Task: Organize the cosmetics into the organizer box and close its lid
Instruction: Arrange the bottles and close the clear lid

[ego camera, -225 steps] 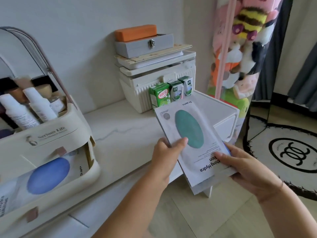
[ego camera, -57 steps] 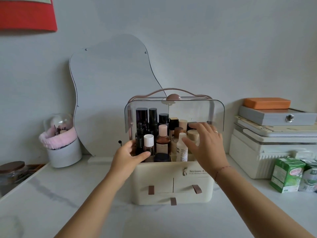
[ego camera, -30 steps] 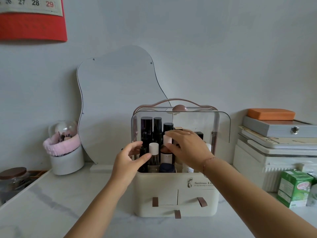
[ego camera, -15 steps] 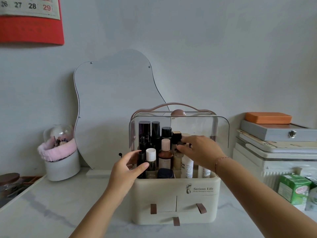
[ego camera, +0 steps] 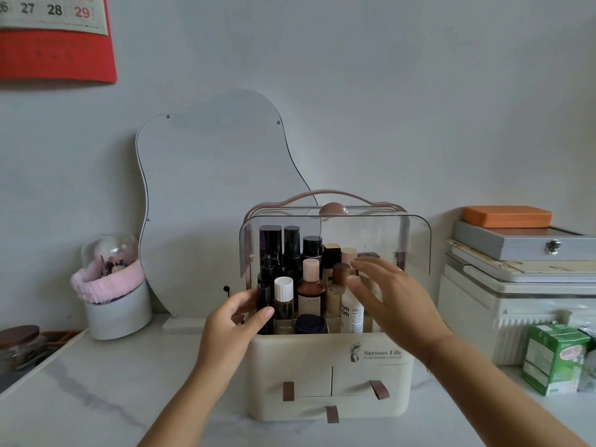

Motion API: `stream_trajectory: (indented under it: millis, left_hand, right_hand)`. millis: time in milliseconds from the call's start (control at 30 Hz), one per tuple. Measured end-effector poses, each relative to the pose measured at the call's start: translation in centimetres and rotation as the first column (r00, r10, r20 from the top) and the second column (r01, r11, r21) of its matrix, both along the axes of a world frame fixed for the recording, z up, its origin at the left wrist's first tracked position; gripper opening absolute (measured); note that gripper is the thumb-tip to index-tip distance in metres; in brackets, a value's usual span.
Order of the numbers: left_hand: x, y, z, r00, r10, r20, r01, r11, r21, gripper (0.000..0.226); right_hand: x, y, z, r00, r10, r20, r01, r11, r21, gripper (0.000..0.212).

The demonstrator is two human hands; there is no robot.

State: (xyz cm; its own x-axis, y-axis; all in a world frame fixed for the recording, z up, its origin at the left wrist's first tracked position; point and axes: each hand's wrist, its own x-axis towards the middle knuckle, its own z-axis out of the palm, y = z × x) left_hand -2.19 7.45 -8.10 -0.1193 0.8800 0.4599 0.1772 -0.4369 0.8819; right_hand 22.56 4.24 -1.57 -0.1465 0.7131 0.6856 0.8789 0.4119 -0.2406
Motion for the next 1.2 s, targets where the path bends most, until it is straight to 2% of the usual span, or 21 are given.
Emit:
stream_trajectory:
  millis: [100,200,267,367,467,633,800,867,933,1033,1133,1200]
  left_hand:
    - [-0.1,-0.8,0.6,0.992,0.047,0.119,-0.058,0.994,0.092,0.034]
    - [-0.1,-1.5,1.8,0.982,0.081,0.173,-0.107,0.983,0.148,0.042]
    - [0.0,-1.8,2.9,0.986,0.046,0.158,-0.074,0.982,0.172,0.054]
    - [0.9,-2.3,4.3,0.989,0.000,0.146,-0.029,0.981,0.192,0.057]
    - [1.7,-3.1,4.9,0.987,-0.037,0.157,0.005,0.980,0.198,0.051]
    - [1.6,-3.9,3.1,0.986,-0.069,0.155,0.039,0.982,0.186,0.040]
    - [1.9,-4.1,-0.4,0.990,-0.070,0.122,0.060,0.995,0.085,0.060]
    - [2.2,-3.9,-1.1,0.988,-0.098,0.115,0.095,0.995,0.032,0.069]
    - [2.2,-3.7,-1.7,0.985,-0.147,0.086,0.148,0.989,-0.011,0.089]
    - [1.7,-3.6,-2.4,0.978,-0.197,0.074,0.204,0.974,-0.095,0.107]
    - [1.8,-3.5,-2.8,0.984,-0.165,0.063,0.172,0.978,-0.119,0.114]
    - [2.1,-3.4,-3.1,0.989,-0.129,0.075,0.136,0.986,-0.097,0.097]
  right_hand:
    - [0.6,-2.4,-2.6,0.975,0.081,-0.207,-0.024,0.965,0.263,0.027]
    - [1.7,-2.8,-3.6,0.921,0.082,-0.380,0.094,0.902,0.421,0.024]
    - [2.3,-2.2,-3.1,0.859,0.050,-0.509,0.168,0.912,0.373,0.032]
    - [2.4,-1.5,-1.9,0.782,0.060,-0.620,0.083,0.977,0.198,0.048]
    - [2.1,-1.4,-1.8,0.768,0.112,-0.630,-0.038,0.991,0.130,0.046]
    - [2.3,-2.9,-3.9,0.749,0.106,-0.654,-0.108,0.993,0.038,0.048]
    - [1.4,-4.2,-6.2,0.715,0.116,-0.690,-0.231,0.970,-0.075,0.053]
    - [1.6,-4.0,-6.9,0.717,0.116,-0.687,-0.252,0.963,-0.101,0.072]
    - [2.0,-3.5,-7.7,0.717,0.107,-0.688,-0.271,0.953,-0.135,0.087]
    - [2.3,-3.2,-8.7,0.682,0.153,-0.715,-0.348,0.928,-0.134,0.095]
    - [2.3,-2.4,-9.7,0.670,0.148,-0.727,-0.346,0.929,-0.129,0.094]
    - [2.3,-1.8,-10.2,0.666,0.138,-0.733,-0.326,0.938,-0.119,0.086]
